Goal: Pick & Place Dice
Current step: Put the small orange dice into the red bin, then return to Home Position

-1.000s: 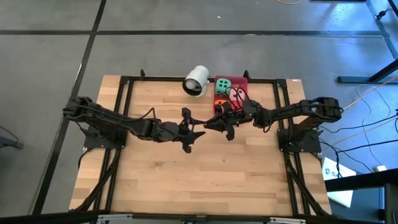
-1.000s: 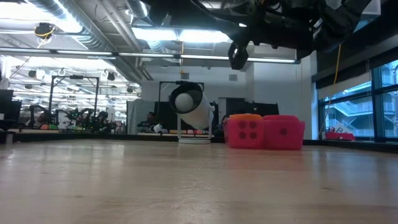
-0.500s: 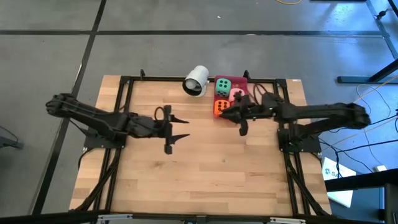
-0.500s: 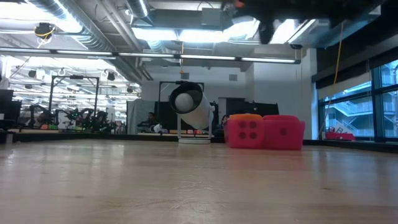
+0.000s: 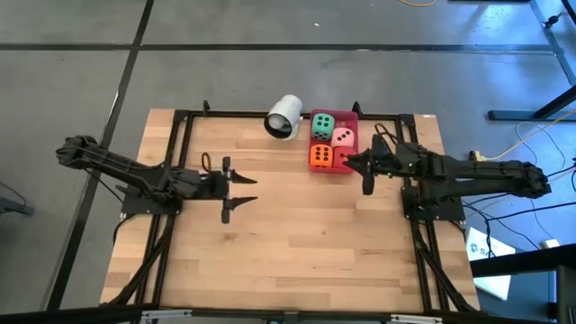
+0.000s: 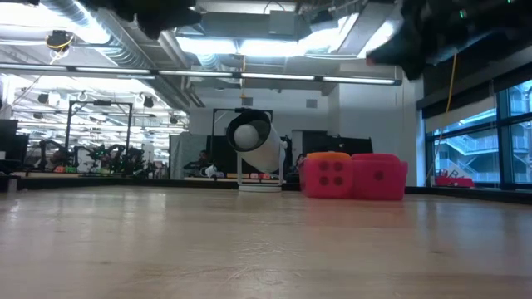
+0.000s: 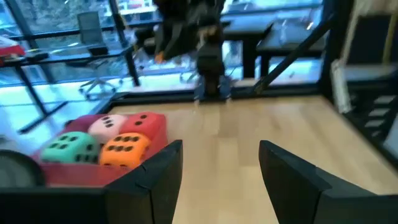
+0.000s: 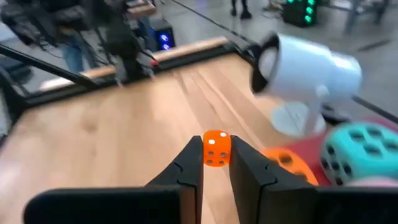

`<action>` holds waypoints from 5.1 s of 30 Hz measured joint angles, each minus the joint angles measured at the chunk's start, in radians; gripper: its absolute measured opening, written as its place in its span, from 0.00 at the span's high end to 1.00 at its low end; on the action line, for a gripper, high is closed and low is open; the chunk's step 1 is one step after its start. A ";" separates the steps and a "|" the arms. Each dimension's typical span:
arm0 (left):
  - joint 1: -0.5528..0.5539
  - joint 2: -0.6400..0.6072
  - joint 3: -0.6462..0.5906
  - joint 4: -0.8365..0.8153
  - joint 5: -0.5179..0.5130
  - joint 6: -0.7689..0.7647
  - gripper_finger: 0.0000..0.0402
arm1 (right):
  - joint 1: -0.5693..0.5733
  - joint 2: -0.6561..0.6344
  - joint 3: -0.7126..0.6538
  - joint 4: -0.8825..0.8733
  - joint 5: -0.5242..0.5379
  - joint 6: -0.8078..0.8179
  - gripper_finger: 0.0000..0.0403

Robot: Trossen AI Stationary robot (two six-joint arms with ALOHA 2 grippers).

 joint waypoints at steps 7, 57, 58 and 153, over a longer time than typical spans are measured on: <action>0.000 -0.019 -0.139 0.171 0.060 -0.072 0.49 | -0.032 -0.034 -0.178 0.211 0.016 0.029 0.87; 0.219 -0.016 -0.252 0.325 -0.023 0.137 0.49 | -0.775 0.947 0.699 -0.525 -0.306 -0.436 0.87; 0.234 -0.016 -0.252 0.328 -0.016 0.142 0.49 | -0.775 0.962 0.721 -0.552 -0.298 -0.443 0.87; 0.401 -0.016 -0.252 0.309 0.238 0.092 0.49 | -0.774 1.278 1.031 -0.822 -0.179 -0.438 0.47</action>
